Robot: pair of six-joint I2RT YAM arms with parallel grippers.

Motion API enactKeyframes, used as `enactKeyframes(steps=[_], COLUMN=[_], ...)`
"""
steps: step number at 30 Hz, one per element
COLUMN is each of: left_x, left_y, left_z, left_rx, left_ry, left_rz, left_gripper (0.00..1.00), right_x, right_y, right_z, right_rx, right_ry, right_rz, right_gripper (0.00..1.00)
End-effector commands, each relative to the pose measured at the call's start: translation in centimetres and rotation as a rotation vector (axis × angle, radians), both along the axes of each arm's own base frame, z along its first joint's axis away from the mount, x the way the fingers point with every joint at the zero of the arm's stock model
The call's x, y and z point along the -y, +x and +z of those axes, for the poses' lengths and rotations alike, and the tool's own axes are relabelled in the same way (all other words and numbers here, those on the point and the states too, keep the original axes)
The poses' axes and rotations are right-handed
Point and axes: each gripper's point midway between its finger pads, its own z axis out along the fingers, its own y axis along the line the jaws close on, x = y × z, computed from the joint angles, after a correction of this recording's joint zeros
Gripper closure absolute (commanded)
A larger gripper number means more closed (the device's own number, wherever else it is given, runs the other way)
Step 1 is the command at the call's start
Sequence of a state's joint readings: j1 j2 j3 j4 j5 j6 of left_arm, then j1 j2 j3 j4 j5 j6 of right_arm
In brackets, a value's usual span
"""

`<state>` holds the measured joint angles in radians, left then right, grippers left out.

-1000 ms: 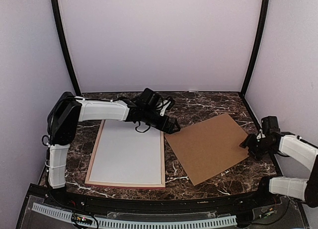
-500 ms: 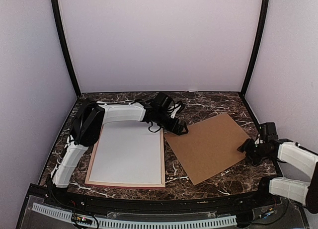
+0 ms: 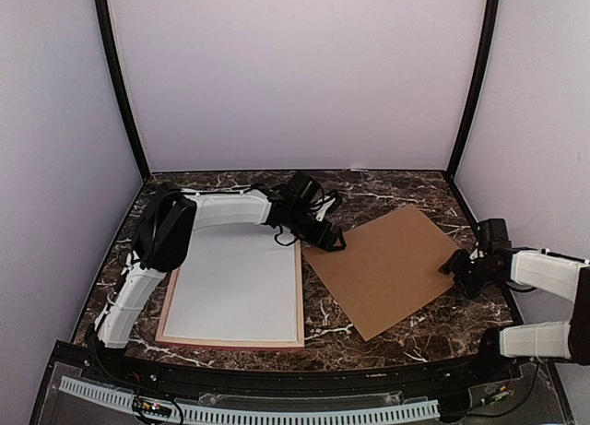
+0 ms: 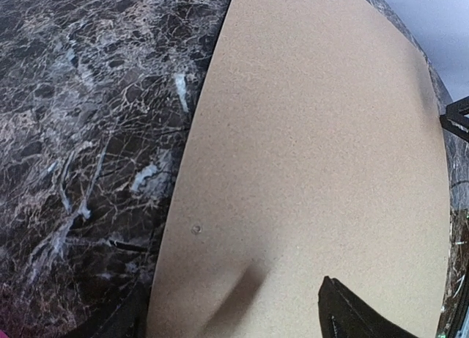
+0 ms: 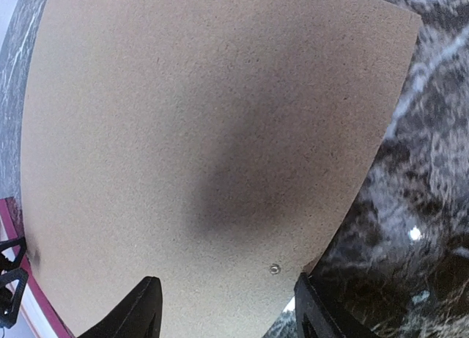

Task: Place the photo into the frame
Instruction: Rotate the backboard at the center of the board, then pick up the backboard from the center of the board.

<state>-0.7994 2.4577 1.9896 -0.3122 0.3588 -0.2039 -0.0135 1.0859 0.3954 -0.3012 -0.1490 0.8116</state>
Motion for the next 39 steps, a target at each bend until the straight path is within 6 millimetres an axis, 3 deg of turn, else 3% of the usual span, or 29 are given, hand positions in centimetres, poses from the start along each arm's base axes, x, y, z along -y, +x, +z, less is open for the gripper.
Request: enactKeyframes(steps=[1, 2, 10, 13, 16, 19, 22, 28, 39], left_x=[0.0, -0.3, -1.0, -1.6, -2.1, -2.4, -3.2, -3.4, -2.3], left_y=[-4.3, -4.9, -10.1, -12.7, -13.5, -12.7, -10.1, -6.2, -5.0], left_z=[-0.1, -0.5, 2.9, 3.6, 5.6, 6.2, 5.6, 4.9, 2.4], left_rx=[-0.141, -0.156, -0.248, -0.307, -0.301, -0.268, -0.206, -0.146, -0.170], left_ry=[0.022, 0.025, -0.082, -0.148, -0.194, -0.187, -0.132, -0.065, -0.048], left_rz=[-0.052, -0.053, -0.117, -0.170, -0.178, -0.133, -0.022, 0.084, 0.104], left_gripper=[0.21, 0.22, 0.34, 0.37, 0.37, 0.36, 0.32, 0.24, 0.22], right_x=[-0.5, -0.6, -1.6, -1.8, -0.6, 0.2, 0.3, 0.3, -1.4], right_y=[2.0, 2.8, 9.5, 11.0, 11.8, 11.4, 10.4, 8.5, 6.9], right_z=[-0.7, -0.5, 0.7, 1.7, 3.2, 4.1, 4.4, 3.6, 0.6], right_rx=[-0.015, -0.004, 0.023, 0.035, 0.044, 0.037, 0.025, -0.002, -0.027], right_ry=[-0.008, -0.009, -0.042, -0.057, -0.132, -0.183, -0.190, -0.187, -0.086], right_rz=[0.056, 0.076, 0.252, 0.294, 0.283, 0.272, 0.274, 0.289, 0.352], right_gripper=[0.37, 0.37, 0.38, 0.38, 0.38, 0.38, 0.38, 0.38, 0.38])
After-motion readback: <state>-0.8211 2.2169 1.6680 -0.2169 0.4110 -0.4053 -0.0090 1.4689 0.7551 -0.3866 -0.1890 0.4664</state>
